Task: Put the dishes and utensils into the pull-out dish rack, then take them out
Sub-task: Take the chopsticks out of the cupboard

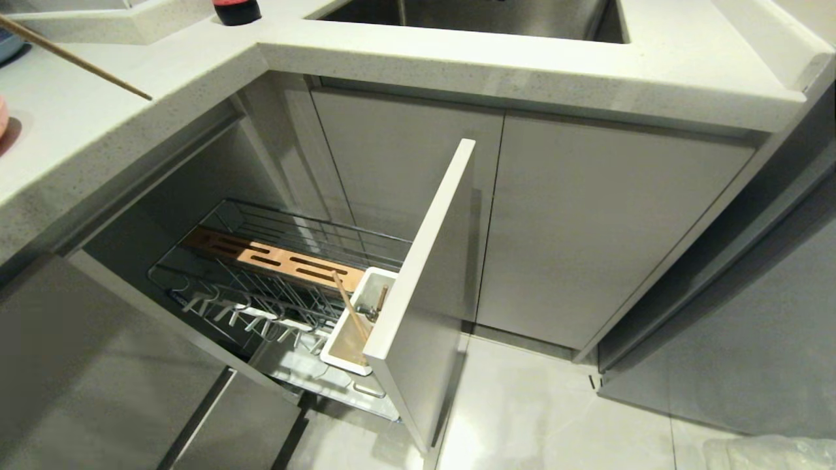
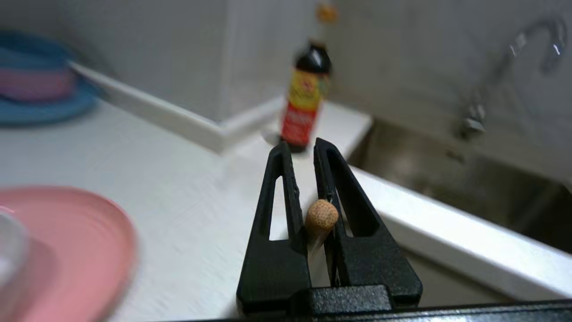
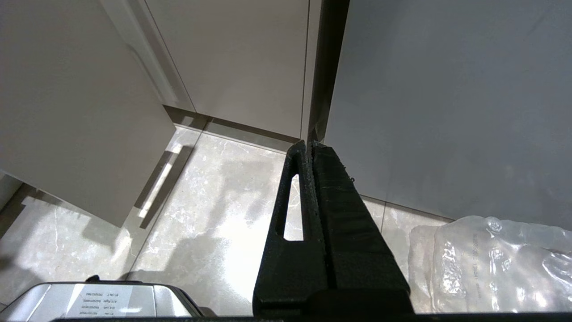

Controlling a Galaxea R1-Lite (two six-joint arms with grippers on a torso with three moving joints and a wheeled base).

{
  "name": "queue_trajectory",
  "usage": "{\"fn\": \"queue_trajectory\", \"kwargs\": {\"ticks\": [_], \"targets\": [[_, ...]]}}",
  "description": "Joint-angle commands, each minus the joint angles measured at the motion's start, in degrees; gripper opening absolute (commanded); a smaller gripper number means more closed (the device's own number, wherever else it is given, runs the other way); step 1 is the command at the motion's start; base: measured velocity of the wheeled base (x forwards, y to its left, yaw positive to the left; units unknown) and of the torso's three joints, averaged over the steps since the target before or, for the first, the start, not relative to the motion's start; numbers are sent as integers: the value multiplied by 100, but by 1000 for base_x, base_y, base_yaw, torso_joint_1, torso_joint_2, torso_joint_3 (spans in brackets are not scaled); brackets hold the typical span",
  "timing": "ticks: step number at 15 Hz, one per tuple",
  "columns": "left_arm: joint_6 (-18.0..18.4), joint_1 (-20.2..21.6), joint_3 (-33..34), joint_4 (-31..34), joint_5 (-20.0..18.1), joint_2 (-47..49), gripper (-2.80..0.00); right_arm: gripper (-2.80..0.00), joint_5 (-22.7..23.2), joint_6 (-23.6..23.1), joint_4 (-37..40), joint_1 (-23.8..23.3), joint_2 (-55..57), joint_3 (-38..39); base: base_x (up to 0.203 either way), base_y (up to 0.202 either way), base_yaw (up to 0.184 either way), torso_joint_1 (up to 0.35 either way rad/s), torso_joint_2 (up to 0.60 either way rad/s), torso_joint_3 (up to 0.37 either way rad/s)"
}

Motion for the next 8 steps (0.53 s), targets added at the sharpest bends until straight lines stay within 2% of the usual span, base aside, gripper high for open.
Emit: {"fn": "queue_trajectory", "kwargs": {"ticks": [1,4,8], "targets": [[128,370,-5,-231,-90,-191,-280,-280,3,-2,1,2,-4,1,0,0,0,0,0,0],[309,1315,7,-554,-677,-328,-280,-280,3,-2,1,2,-4,1,0,0,0,0,0,0],[205,2994,69,-1470,-1648,-214,-280,-280,3,-2,1,2,-4,1,0,0,0,0,0,0]]}}
